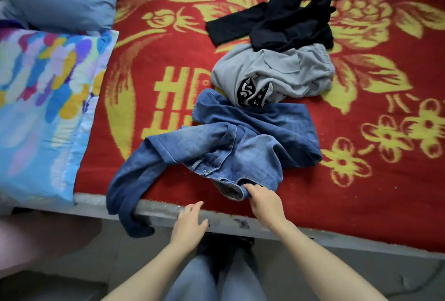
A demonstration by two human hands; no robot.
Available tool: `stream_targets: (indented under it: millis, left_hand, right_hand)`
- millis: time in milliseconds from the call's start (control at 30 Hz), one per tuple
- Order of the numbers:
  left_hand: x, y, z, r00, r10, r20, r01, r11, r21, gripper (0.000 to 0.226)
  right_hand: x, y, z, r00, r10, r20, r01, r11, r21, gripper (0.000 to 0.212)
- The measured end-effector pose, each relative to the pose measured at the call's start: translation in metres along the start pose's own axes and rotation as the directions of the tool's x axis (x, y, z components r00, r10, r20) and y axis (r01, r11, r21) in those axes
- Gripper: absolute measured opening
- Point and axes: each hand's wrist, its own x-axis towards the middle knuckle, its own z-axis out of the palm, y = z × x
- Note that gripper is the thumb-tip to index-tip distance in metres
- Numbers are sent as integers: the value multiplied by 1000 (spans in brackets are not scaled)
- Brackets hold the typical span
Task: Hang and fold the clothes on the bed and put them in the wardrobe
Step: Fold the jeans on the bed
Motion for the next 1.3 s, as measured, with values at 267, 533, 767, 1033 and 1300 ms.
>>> stream_targets:
  millis: [267, 533, 767, 1033, 1300]
  left_hand:
    - [-15, 61, -46, 895, -278, 348, 420, 261, -869, 74]
    - [-18, 87, -85, 895, -123, 430, 420, -97, -902, 17]
    - [-34, 45, -94, 931, -346, 116, 228, 304, -925, 27]
    - [-77, -24, -110, 964, -134, -231, -46, 770, -637, 44]
    - [-140, -83, -135, 951, -17, -307, -9, 997, -81, 77]
  right_hand:
    - [-32, -51, -76, 965, -25, -260, 99, 956, 275, 25]
    - [-51, -101, -97, 843, -325, -429, 421, 894, 151, 22]
    - [-43, -106, -101, 956, -215, 198, 64, 817, 574, 34]
    - [26, -117, -94, 935, -99, 340, -5, 956, 293, 36]
    - [47, -212, -57, 741, -531, 411, 633, 756, -164, 93]
